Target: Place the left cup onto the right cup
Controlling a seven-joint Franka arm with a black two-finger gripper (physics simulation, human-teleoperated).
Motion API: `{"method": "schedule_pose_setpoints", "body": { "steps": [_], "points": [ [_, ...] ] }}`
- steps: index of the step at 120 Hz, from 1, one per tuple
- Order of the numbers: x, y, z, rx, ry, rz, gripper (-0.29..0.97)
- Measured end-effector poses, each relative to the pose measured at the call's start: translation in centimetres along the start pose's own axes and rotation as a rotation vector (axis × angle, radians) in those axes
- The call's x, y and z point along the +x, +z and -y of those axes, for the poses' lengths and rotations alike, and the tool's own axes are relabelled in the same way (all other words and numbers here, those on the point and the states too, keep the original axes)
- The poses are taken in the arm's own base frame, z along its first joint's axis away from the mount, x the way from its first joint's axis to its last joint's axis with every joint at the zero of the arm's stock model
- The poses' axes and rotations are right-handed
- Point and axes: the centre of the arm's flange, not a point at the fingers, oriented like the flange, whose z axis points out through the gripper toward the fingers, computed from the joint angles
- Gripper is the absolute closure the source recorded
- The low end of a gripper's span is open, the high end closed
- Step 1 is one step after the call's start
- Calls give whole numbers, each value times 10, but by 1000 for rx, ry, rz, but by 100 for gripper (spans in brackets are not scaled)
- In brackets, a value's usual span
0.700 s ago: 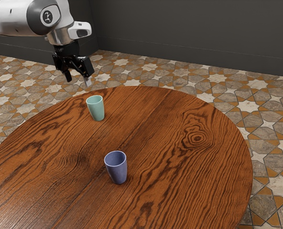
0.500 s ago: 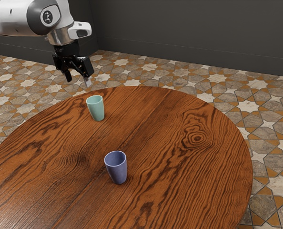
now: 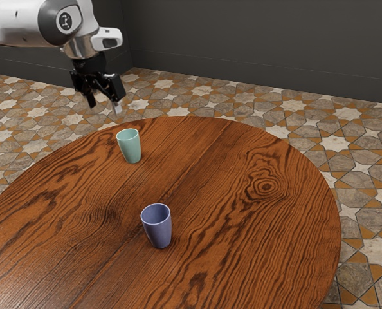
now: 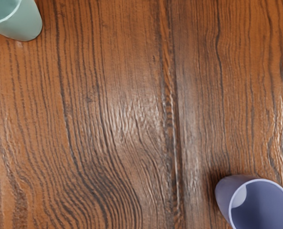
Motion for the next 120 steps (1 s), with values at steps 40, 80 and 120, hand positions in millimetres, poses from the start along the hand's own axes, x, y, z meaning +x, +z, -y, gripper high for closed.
{"method": "schedule_pose_setpoints", "body": {
  "steps": [40, 80, 120],
  "points": [
    [49, 18, 59, 46, -78, 29, 0],
    [89, 44, 106, 52, -101, -14, 0],
    [124, 89, 120, 39, -67, -63, 0]
  ]
}}
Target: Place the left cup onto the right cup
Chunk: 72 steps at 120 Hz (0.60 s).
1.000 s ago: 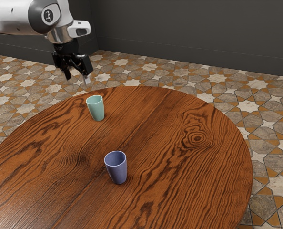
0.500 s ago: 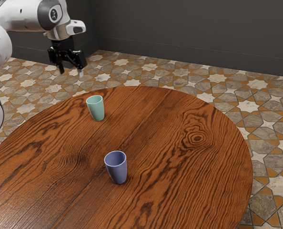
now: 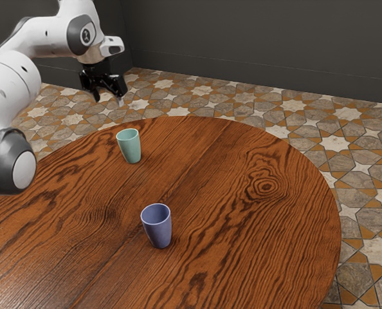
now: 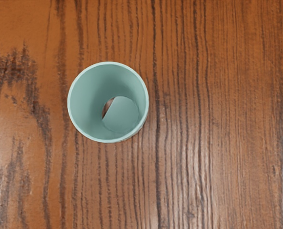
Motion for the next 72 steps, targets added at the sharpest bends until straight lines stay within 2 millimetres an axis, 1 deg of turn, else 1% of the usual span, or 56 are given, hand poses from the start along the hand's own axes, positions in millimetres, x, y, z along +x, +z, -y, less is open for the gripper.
{"method": "schedule_pose_setpoints", "body": {
  "steps": [9, 18, 29, 36, 51, 63, 72],
  "points": [
    [8, 12, -2, 2, 13, -10, 0],
    [13, 26, 2, -2, 15, -16, 0],
    [17, 46, 8, -26, 15, -19, 0],
    [19, 62, 11, -36, 14, -18, 0],
    [22, 86, 14, -38, 16, -16, 0],
    [24, 102, 15, -35, 18, -19, 0],
    [26, 108, 17, -30, 19, -28, 0]
  ]
}}
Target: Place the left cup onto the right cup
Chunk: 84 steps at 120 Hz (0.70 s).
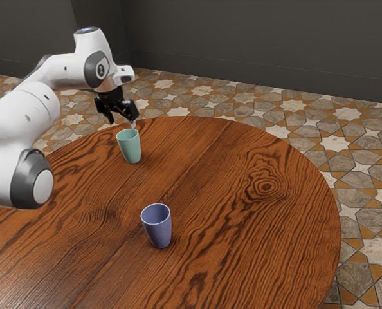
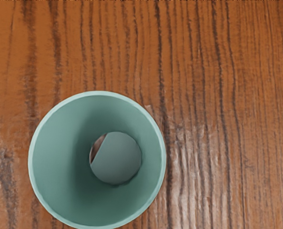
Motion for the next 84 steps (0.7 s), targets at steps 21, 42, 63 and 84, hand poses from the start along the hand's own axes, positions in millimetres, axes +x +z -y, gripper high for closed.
{"method": "schedule_pose_setpoints", "body": {
  "steps": [21, 42, 63, 84],
  "points": [
    [3, 13, 1, 4, 5, -17, 0],
    [7, 25, -5, -6, 14, -35, 0],
    [9, 35, -5, -5, 18, -53, 0],
    [11, 47, -4, 0, 20, -67, 0]
  ]
}}
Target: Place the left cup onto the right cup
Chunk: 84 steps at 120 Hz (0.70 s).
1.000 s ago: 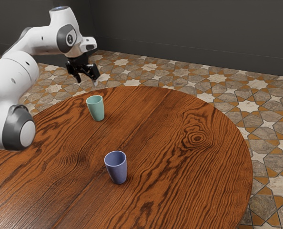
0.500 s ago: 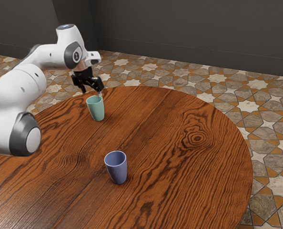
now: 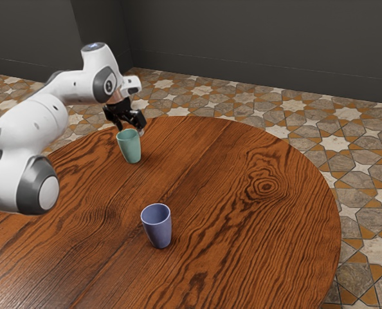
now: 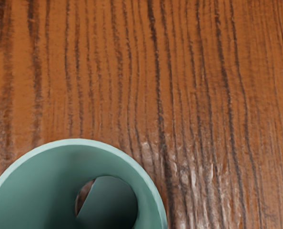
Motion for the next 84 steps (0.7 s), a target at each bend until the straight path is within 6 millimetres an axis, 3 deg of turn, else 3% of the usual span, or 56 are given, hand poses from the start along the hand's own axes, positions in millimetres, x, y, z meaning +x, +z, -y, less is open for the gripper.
{"method": "schedule_pose_setpoints", "body": {
  "steps": [69, 84],
  "points": [
    [-1, 18, -4, -13, 10, -4, 0],
    [-1, 21, -4, -18, 10, 1, 11]
  ]
}}
